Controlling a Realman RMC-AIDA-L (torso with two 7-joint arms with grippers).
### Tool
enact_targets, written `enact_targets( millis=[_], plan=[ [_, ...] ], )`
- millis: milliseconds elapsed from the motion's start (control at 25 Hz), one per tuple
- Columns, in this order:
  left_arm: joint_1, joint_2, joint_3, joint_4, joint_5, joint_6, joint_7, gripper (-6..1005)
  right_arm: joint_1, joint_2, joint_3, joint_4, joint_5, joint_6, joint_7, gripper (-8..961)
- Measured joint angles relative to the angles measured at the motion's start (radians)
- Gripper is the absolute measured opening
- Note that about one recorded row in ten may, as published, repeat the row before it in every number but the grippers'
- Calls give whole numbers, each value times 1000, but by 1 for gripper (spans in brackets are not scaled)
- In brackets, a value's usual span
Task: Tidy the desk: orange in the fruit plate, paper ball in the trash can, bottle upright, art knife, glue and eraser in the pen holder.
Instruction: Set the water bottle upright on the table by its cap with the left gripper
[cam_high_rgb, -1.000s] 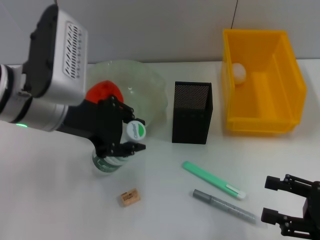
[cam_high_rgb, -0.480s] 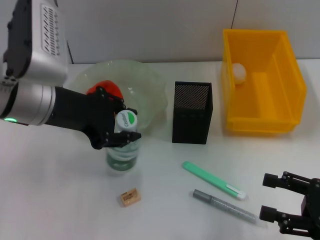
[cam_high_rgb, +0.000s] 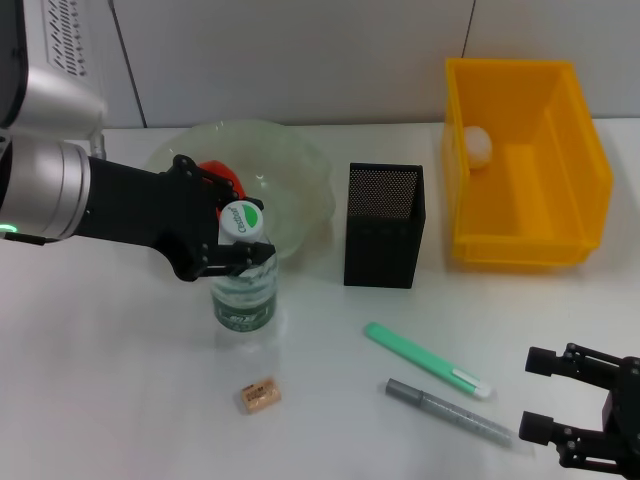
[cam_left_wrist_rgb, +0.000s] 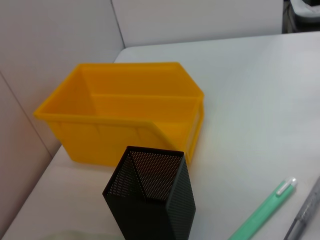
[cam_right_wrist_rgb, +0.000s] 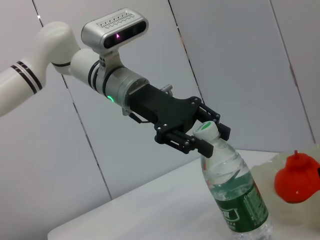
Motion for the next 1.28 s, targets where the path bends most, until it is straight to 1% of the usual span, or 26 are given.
enact_targets(
  millis=[360, 560, 1280],
  plan=[
    [-2, 2, -48, -42, -6, 0, -26, 493, 0, 0, 0, 0, 0, 2, -1, 802],
    [-7, 2, -54, -75, -6, -18, -21, 505, 0, 1, 0, 0, 0, 3, -4, 801],
    [-11, -1, -51, -102, 0, -42, -31, 552, 0, 2, 0, -1, -3, 5, -5, 801]
  ],
)
